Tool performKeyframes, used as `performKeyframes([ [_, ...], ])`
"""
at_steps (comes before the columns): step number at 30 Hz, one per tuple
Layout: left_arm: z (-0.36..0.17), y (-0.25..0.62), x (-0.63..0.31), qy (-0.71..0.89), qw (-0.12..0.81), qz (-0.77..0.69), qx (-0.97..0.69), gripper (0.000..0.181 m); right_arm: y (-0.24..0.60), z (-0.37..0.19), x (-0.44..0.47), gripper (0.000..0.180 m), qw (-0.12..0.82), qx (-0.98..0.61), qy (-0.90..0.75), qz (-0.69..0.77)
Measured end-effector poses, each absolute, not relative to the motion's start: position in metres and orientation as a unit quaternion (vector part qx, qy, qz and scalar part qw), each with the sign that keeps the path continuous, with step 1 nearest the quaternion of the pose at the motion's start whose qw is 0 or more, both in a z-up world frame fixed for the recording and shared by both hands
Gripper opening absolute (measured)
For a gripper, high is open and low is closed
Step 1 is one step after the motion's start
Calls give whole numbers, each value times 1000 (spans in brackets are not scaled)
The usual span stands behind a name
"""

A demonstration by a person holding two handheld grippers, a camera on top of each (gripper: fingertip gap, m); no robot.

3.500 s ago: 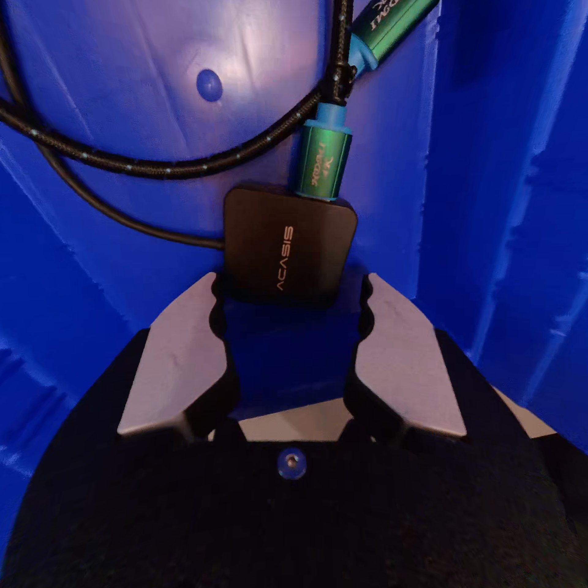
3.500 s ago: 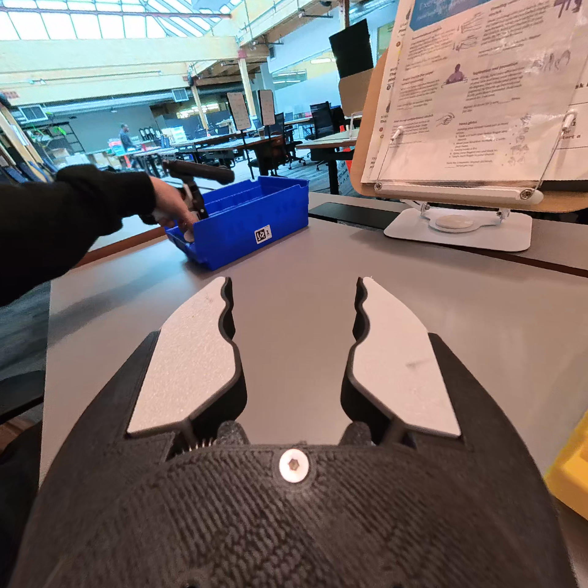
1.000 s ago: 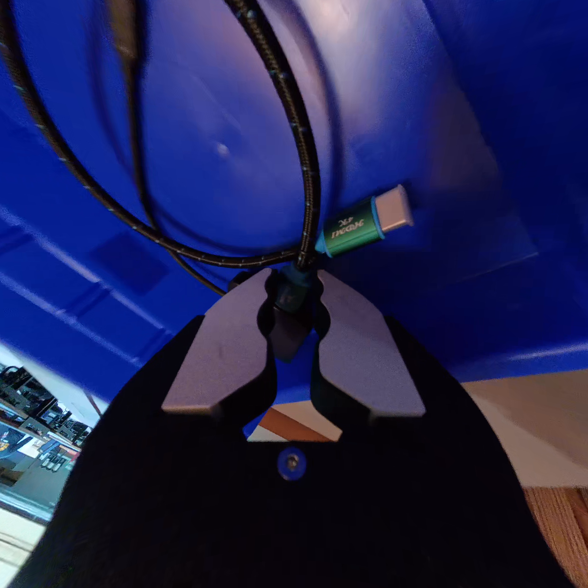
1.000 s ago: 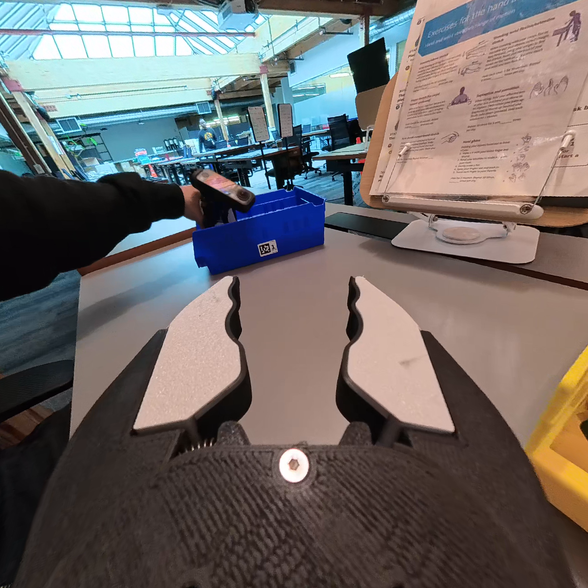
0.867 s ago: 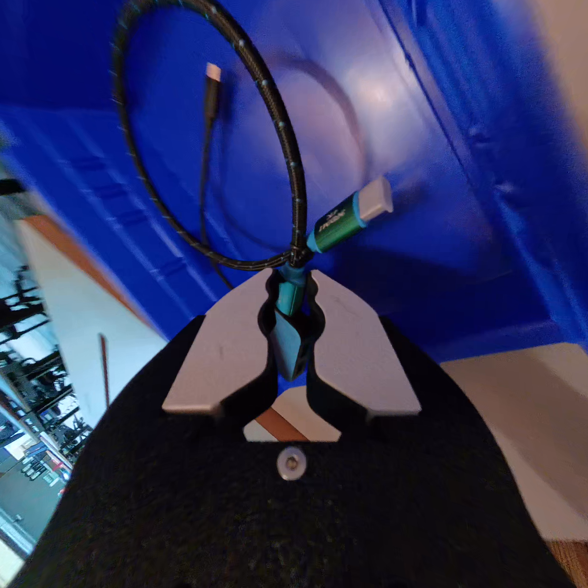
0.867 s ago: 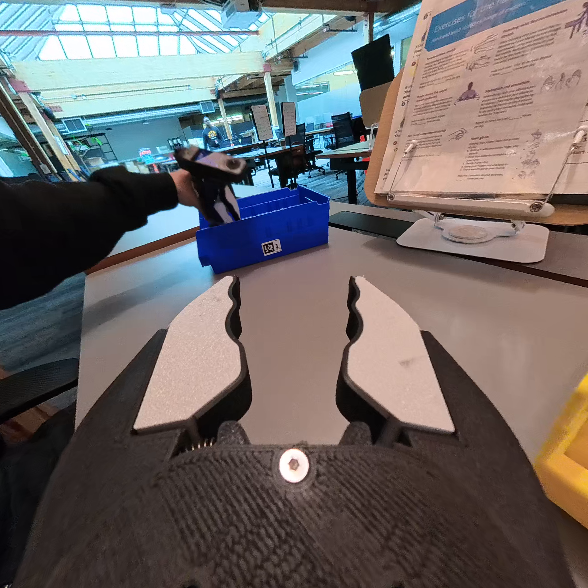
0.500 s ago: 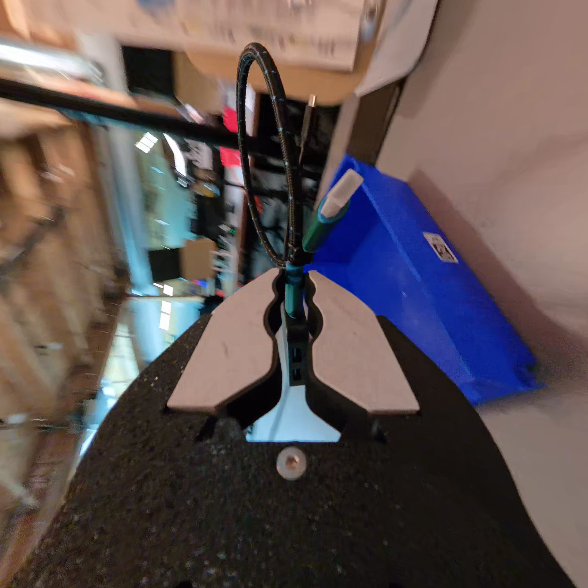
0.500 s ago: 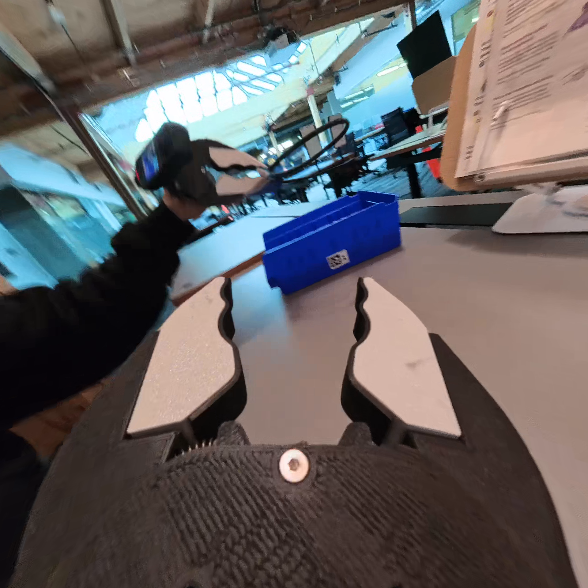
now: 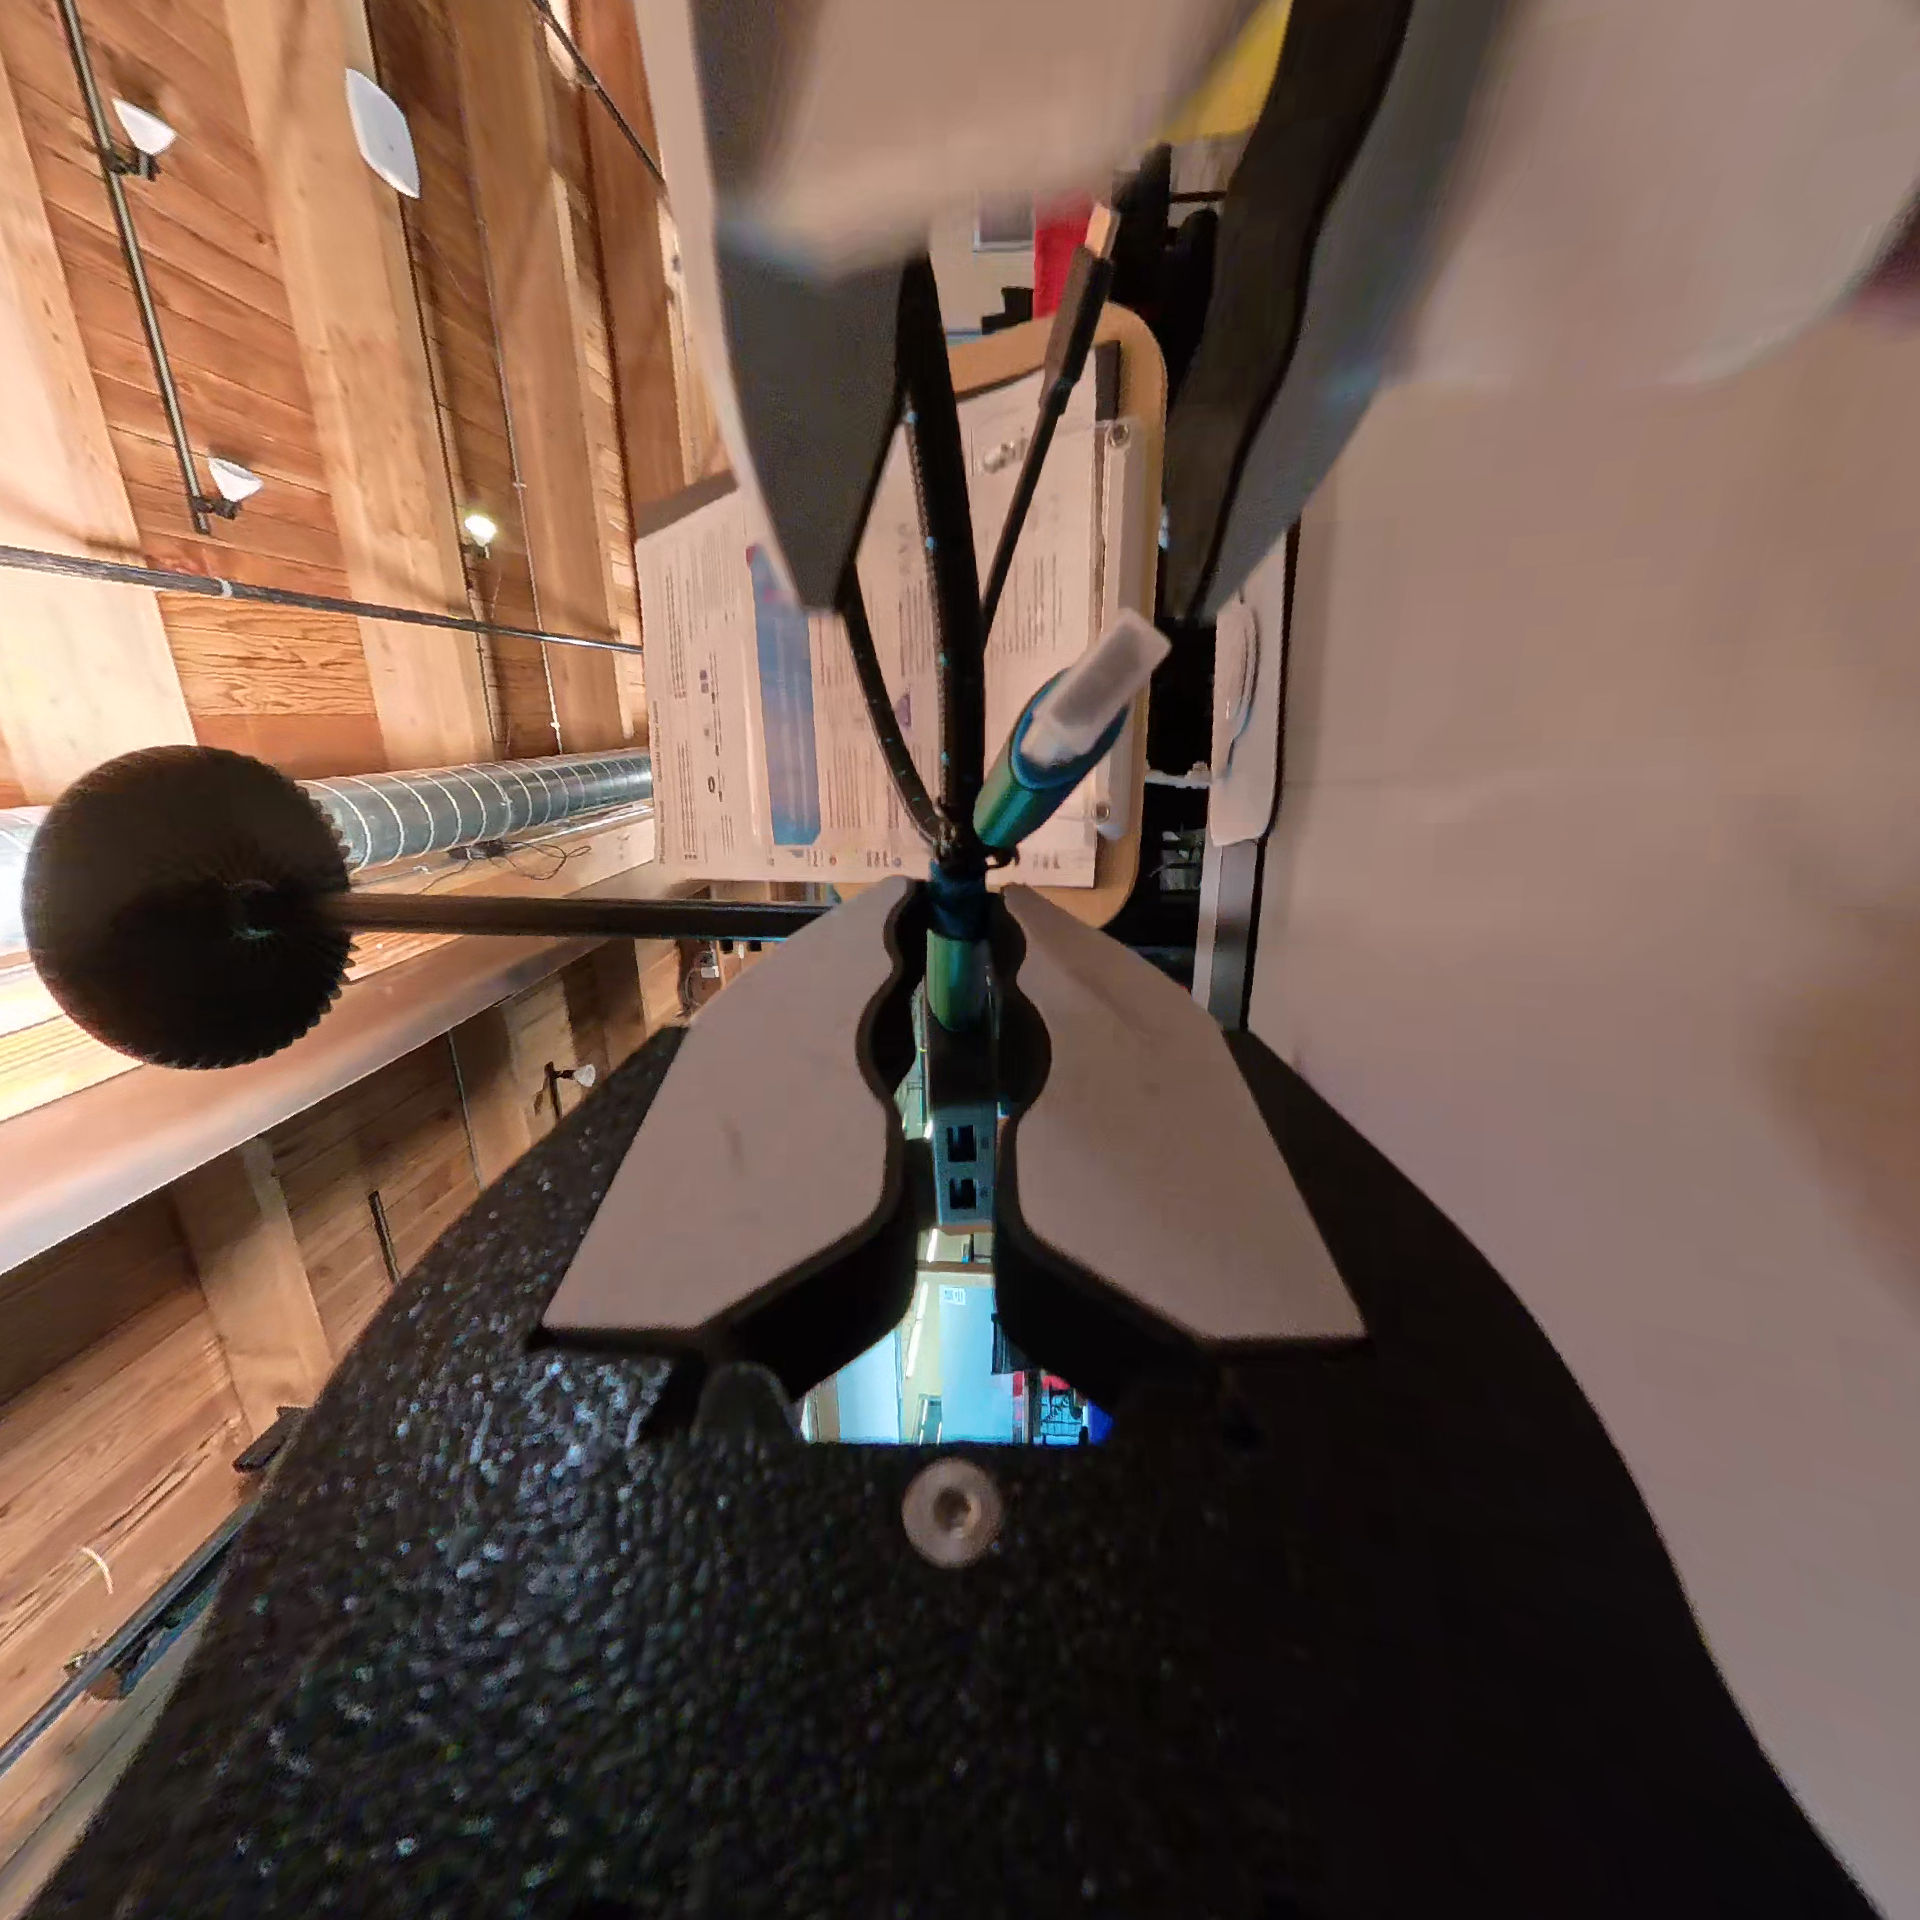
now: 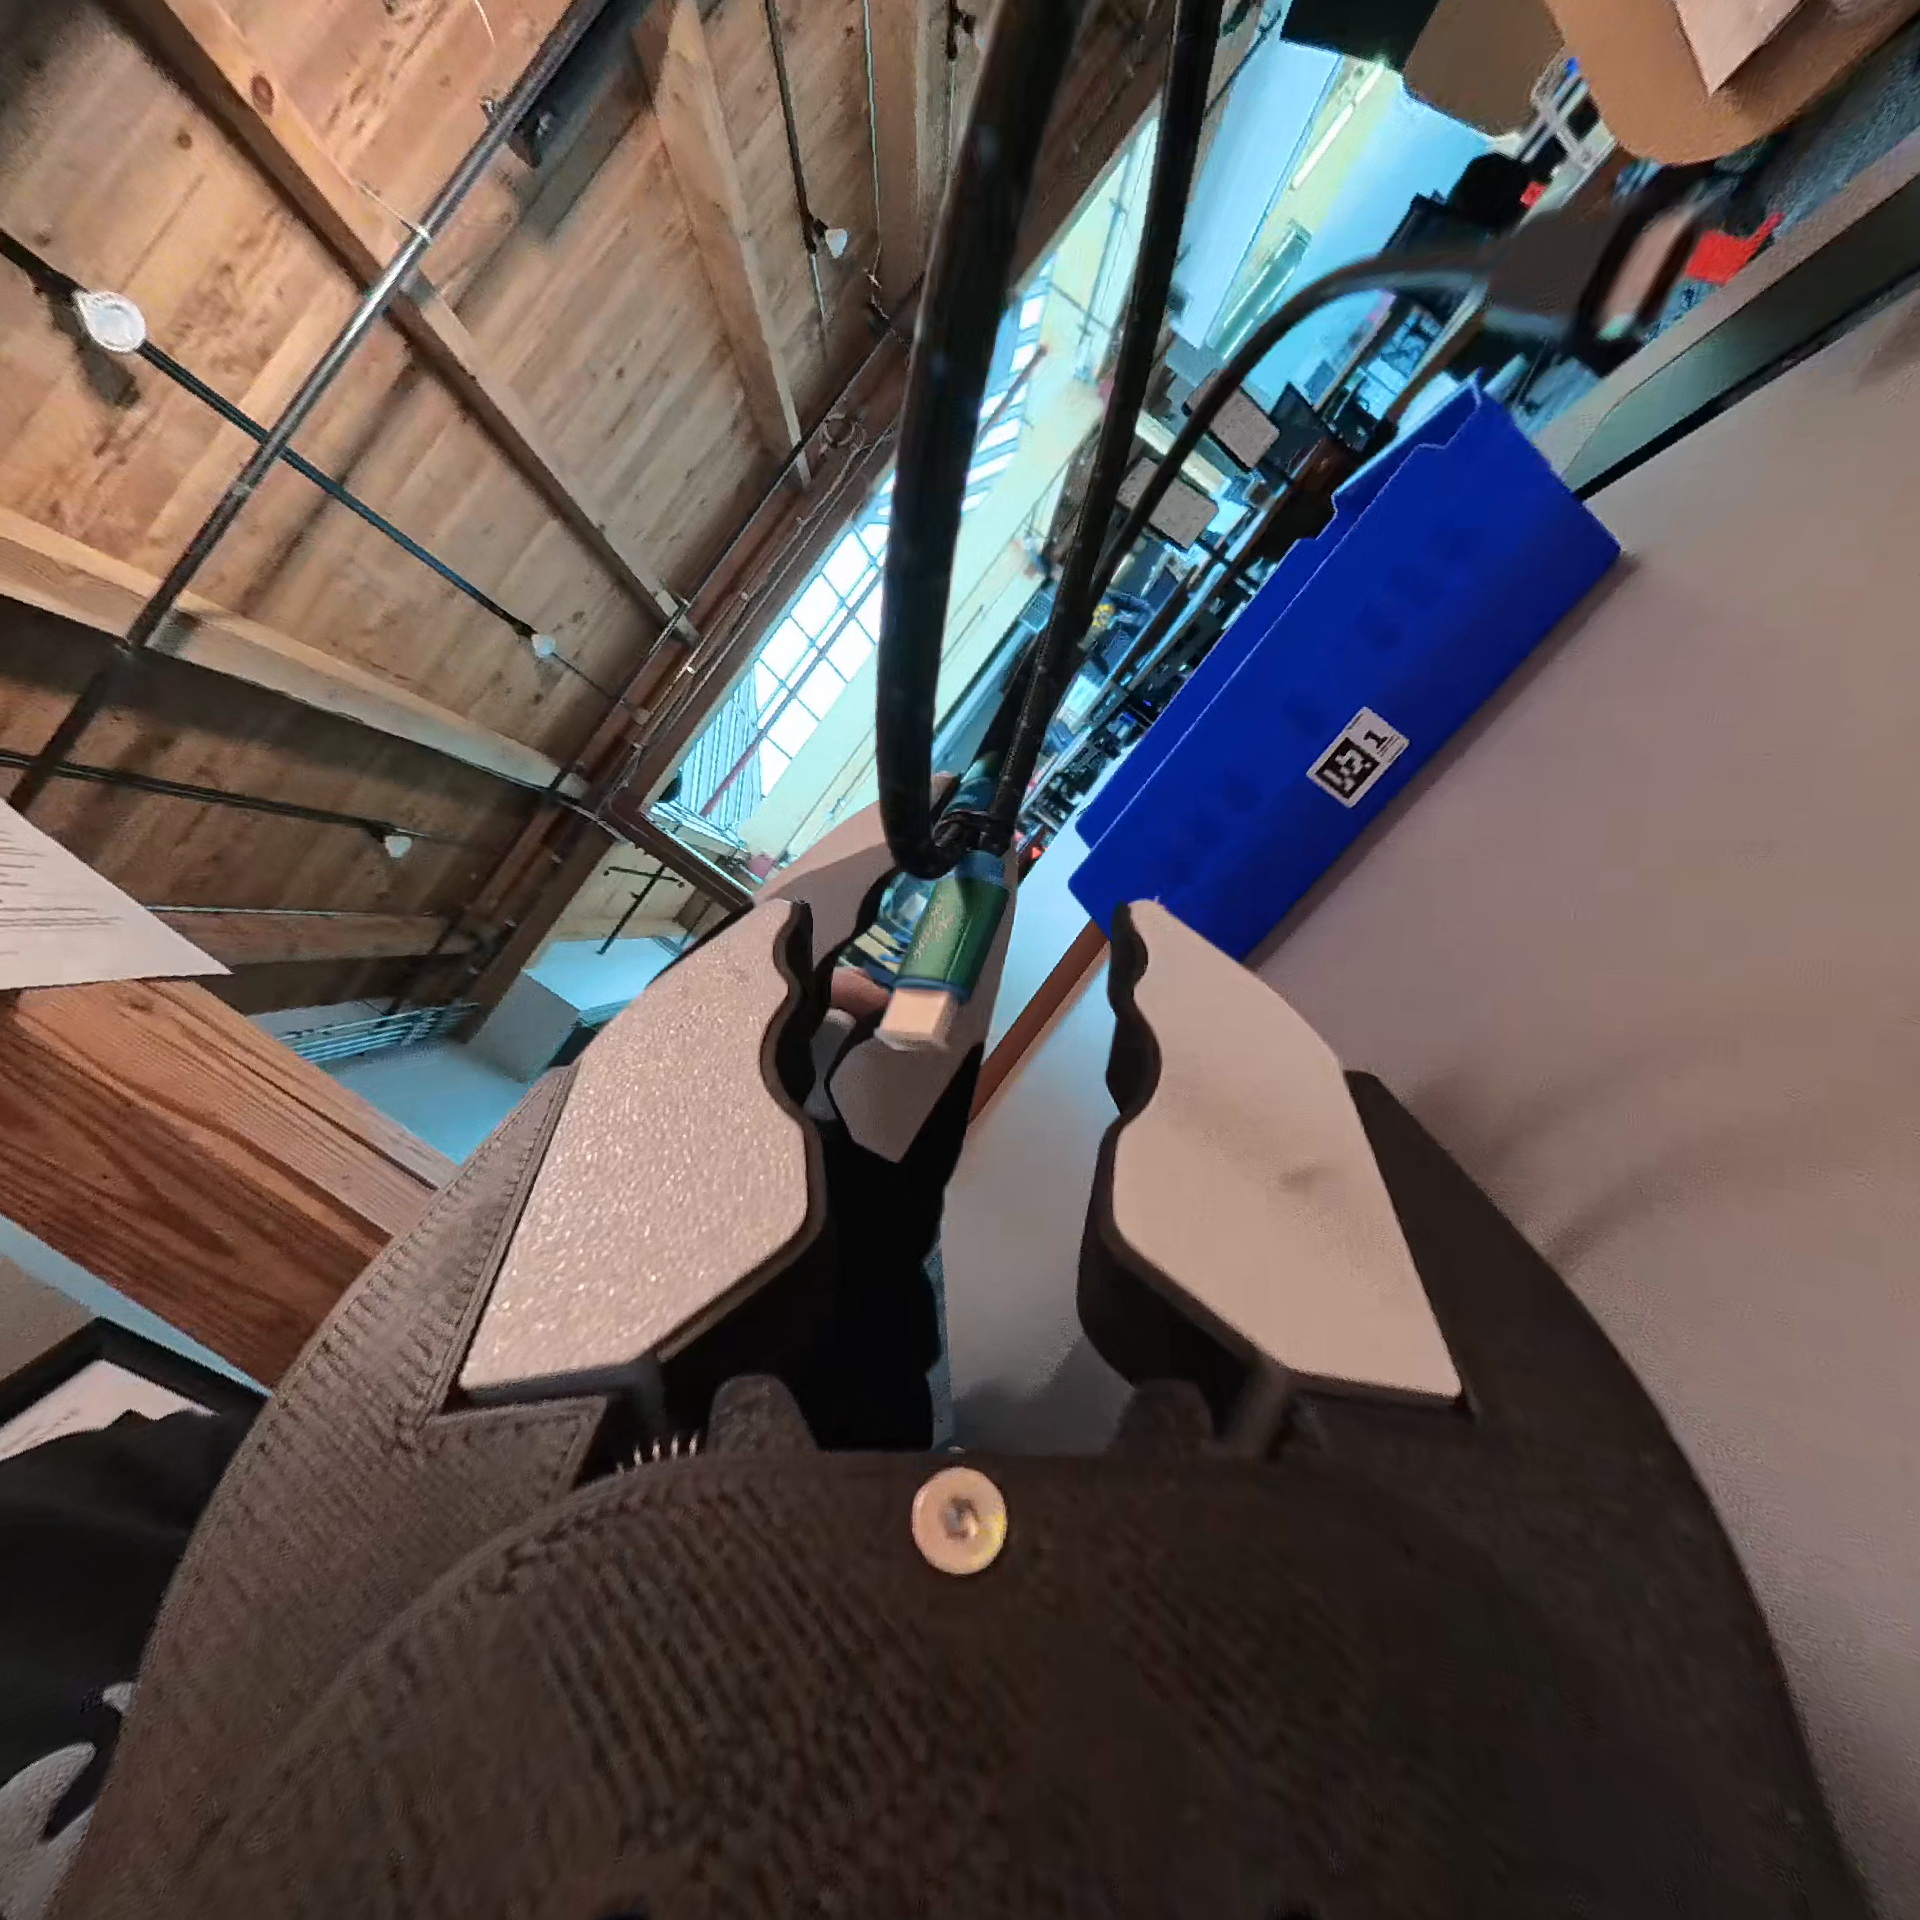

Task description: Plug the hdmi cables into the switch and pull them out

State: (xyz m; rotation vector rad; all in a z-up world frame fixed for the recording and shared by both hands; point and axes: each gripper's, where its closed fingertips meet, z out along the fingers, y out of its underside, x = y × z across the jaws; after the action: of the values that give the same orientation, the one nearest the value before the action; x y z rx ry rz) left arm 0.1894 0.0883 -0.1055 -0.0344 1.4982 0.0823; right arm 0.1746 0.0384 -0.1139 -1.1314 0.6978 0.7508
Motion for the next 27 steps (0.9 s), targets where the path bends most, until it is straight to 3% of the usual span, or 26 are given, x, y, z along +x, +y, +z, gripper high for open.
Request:
performKeyframes([
  [4, -112, 65, 188, 670, 741, 32, 4, 10, 43, -116, 173, 52, 727, -512, 322, 326],
  [7, -114, 51, 187, 662, 748, 32, 27, 10, 40, -115, 176, 25, 734, -501, 324, 324],
  [9, -114, 47, 187, 658, 751, 38, 34, 10, 36, -117, 181, 16, 737, -486, 338, 326],
  [16, -111, 40, 183, 650, 758, 5, 49, 12, 30, -114, 183, 13, 743, -471, 311, 360],
  [18, -106, 37, 177, 659, 750, -51, 36, 28, 21, -109, 192, 7, 754, -435, 317, 377],
  [19, -103, 37, 173, 667, 739, -89, 22, 37, 18, -110, 196, 7, 750, -437, 325, 376],
  [24, -99, 58, 163, 705, 639, -286, -111, 38, 7, -105, 203, 7, 758, -454, 301, 358],
  [27, -109, 65, 154, 701, 501, -461, -211, 44, 4, -96, 197, 7, 759, -470, 270, 359],
])
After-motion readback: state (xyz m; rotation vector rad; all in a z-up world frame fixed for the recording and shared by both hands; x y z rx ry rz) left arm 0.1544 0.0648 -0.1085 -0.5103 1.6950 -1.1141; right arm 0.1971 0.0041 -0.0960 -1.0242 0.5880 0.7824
